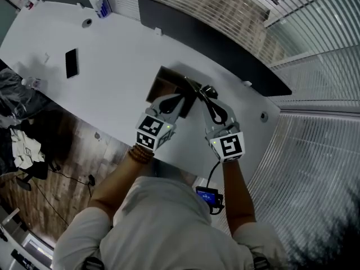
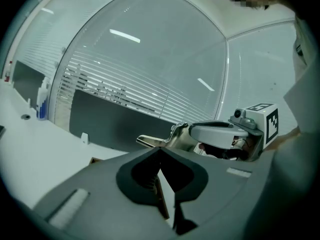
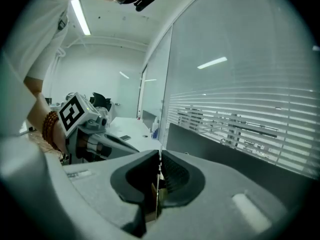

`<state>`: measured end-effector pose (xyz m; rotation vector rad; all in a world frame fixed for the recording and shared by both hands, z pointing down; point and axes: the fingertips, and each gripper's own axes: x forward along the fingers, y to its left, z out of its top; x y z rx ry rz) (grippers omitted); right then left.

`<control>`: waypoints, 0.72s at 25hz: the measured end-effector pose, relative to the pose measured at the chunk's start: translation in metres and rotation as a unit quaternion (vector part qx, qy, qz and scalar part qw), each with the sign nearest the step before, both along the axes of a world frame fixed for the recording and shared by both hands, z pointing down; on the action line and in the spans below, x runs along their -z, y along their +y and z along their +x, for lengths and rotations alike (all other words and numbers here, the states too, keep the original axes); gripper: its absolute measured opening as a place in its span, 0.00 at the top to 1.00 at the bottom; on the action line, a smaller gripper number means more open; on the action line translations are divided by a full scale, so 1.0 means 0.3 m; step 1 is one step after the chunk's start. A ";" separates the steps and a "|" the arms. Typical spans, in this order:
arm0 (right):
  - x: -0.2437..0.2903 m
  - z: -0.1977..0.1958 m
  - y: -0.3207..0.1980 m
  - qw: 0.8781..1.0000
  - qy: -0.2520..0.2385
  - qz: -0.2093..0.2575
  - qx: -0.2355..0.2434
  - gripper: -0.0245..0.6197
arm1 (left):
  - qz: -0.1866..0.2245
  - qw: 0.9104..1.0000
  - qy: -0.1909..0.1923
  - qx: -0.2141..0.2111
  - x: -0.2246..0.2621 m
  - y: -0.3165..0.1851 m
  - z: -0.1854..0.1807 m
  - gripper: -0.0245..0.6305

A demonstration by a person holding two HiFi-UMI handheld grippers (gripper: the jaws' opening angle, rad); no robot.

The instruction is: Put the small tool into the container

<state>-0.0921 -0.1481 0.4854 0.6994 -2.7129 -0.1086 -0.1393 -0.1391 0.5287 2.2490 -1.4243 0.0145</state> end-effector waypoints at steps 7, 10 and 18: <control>-0.046 -0.163 -0.025 0.996 0.035 0.026 0.073 0.94 | -0.016 0.999 0.002 0.029 -0.055 -0.012 -0.131 0.96; -0.075 -0.218 -0.037 0.994 0.047 0.029 0.097 0.94 | -0.023 0.999 0.005 0.037 -0.076 -0.025 -0.174 0.96; -0.159 -0.282 -0.093 0.984 0.083 0.032 0.151 0.94 | -0.041 0.998 0.015 0.044 -0.103 -0.071 -0.221 0.96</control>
